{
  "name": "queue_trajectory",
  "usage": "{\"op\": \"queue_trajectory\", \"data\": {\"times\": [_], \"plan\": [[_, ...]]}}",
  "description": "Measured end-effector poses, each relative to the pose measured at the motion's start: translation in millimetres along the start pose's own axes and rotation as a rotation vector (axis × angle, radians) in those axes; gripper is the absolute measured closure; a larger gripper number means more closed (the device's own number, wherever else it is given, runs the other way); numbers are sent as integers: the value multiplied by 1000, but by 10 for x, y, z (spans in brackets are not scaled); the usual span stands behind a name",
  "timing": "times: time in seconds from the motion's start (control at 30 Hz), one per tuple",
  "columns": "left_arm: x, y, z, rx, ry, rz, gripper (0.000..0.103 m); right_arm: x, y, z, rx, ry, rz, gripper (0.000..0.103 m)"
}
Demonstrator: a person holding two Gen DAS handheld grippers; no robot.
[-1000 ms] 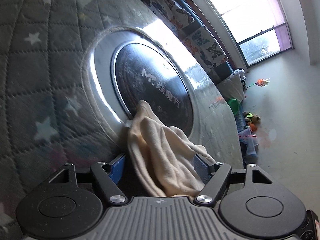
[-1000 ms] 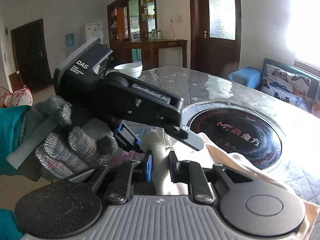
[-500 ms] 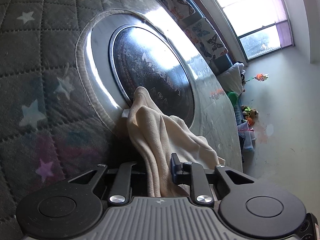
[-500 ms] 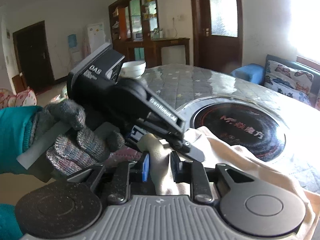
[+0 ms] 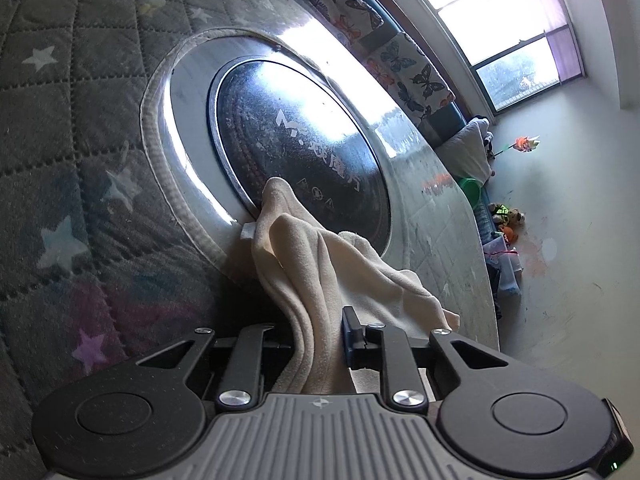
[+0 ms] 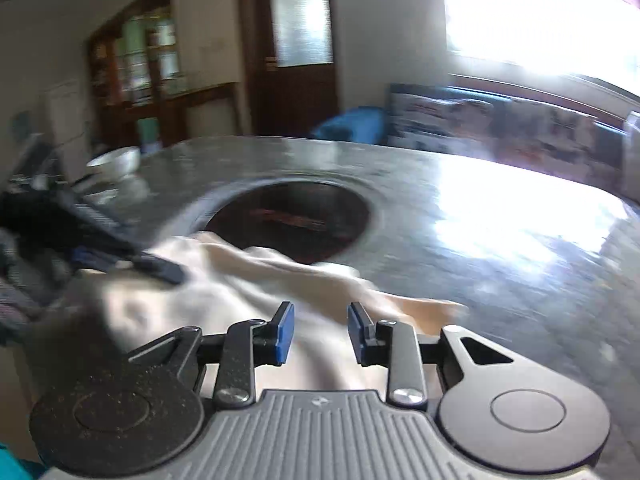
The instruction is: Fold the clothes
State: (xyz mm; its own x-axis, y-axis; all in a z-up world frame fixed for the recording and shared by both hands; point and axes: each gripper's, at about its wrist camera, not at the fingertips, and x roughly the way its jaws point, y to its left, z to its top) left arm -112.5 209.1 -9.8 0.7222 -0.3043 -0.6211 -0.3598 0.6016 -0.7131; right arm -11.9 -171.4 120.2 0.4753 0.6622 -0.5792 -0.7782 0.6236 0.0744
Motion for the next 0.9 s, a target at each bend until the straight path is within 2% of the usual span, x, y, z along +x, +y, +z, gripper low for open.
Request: {"op": "queue_trajectory", "data": {"times": [0.2, 0.4, 0.6, 0.67, 0.8, 0.9], "plan": [[5, -34, -13, 16, -4, 13, 81, 110, -435, -150, 126, 34, -78, 63], [8, -70, -19, 35, -7, 26, 81, 182, -731, -286, 264, 47, -48, 63], [20, -93, -9, 52, -8, 39, 81, 197, -759, -314, 300, 33, -6, 64], [28, -100, -4, 57, -10, 42, 81, 214, -730, -306, 294, 34, 3, 76], [38, -117, 5, 64, -10, 48, 81, 234, -675, -300, 287, 29, 11, 88], [44, -142, 12, 76, -9, 57, 81, 186, -651, -290, 278, 11, 3, 92]]}}
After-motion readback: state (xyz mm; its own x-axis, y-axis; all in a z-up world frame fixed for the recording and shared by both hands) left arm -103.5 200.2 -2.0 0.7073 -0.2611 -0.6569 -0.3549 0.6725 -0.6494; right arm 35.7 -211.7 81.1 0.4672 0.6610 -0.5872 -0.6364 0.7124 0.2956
